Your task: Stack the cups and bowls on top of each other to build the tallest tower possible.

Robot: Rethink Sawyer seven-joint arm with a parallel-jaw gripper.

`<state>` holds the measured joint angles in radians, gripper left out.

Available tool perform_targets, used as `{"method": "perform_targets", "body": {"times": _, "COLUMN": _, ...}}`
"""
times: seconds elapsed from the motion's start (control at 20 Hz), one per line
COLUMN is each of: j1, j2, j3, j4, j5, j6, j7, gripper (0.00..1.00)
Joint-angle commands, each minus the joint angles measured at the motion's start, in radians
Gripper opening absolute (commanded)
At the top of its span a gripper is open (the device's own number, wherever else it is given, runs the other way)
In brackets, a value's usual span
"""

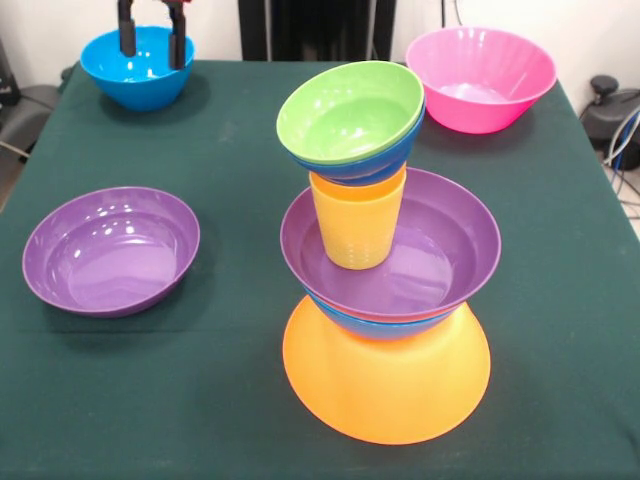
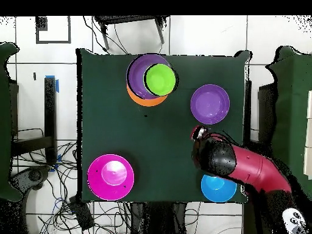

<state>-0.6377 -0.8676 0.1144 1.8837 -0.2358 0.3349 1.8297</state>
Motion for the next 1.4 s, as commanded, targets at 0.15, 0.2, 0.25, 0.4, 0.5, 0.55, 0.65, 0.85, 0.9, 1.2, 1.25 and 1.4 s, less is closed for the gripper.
{"method": "perform_targets", "body": {"times": 0.15, "j1": -0.184, "j2": -0.020, "j3": 0.232, "j4": 0.108, "j5": -0.166, "j6": -0.058, "j7": -0.195, "gripper": 1.00}}
{"method": "perform_targets", "body": {"times": 0.2, "j1": -0.189, "j2": -0.016, "j3": 0.232, "j4": 0.114, "j5": -0.181, "j6": -0.066, "j7": -0.178, "gripper": 1.00}}
{"method": "perform_targets", "body": {"times": 0.25, "j1": -0.194, "j2": -0.016, "j3": 0.233, "j4": 0.120, "j5": -0.195, "j6": -0.071, "j7": -0.163, "gripper": 1.00}}
{"method": "perform_targets", "body": {"times": 0.4, "j1": -0.212, "j2": -0.001, "j3": 0.235, "j4": 0.134, "j5": -0.230, "j6": -0.082, "j7": -0.117, "gripper": 1.00}}
{"method": "perform_targets", "body": {"times": 0.5, "j1": -0.218, "j2": 0.007, "j3": 0.231, "j4": 0.140, "j5": -0.252, "j6": -0.086, "j7": -0.095, "gripper": 1.00}}
{"method": "perform_targets", "body": {"times": 0.55, "j1": -0.218, "j2": 0.008, "j3": 0.226, "j4": 0.143, "j5": -0.261, "j6": -0.084, "j7": -0.085, "gripper": 1.00}}
{"method": "perform_targets", "body": {"times": 0.65, "j1": -0.225, "j2": 0.022, "j3": 0.221, "j4": 0.151, "j5": -0.275, "j6": -0.091, "j7": -0.063, "gripper": 1.00}}
{"method": "perform_targets", "body": {"times": 0.85, "j1": -0.241, "j2": 0.040, "j3": 0.216, "j4": 0.173, "j5": -0.299, "j6": -0.115, "j7": -0.031, "gripper": 1.00}}
{"method": "perform_targets", "body": {"times": 0.9, "j1": -0.244, "j2": 0.041, "j3": 0.215, "j4": 0.179, "j5": -0.304, "j6": -0.121, "j7": -0.024, "gripper": 1.00}}
{"method": "perform_targets", "body": {"times": 1.2, "j1": -0.274, "j2": 0.072, "j3": 0.207, "j4": 0.222, "j5": -0.316, "j6": -0.134, "j7": 0.000, "gripper": 1.00}}
{"method": "perform_targets", "body": {"times": 1.25, "j1": -0.279, "j2": 0.073, "j3": 0.205, "j4": 0.232, "j5": -0.319, "j6": -0.140, "j7": 0.002, "gripper": 1.00}}
{"method": "perform_targets", "body": {"times": 1.4, "j1": -0.281, "j2": 0.087, "j3": 0.193, "j4": 0.246, "j5": -0.336, "j6": -0.182, "j7": 0.018, "gripper": 1.00}}
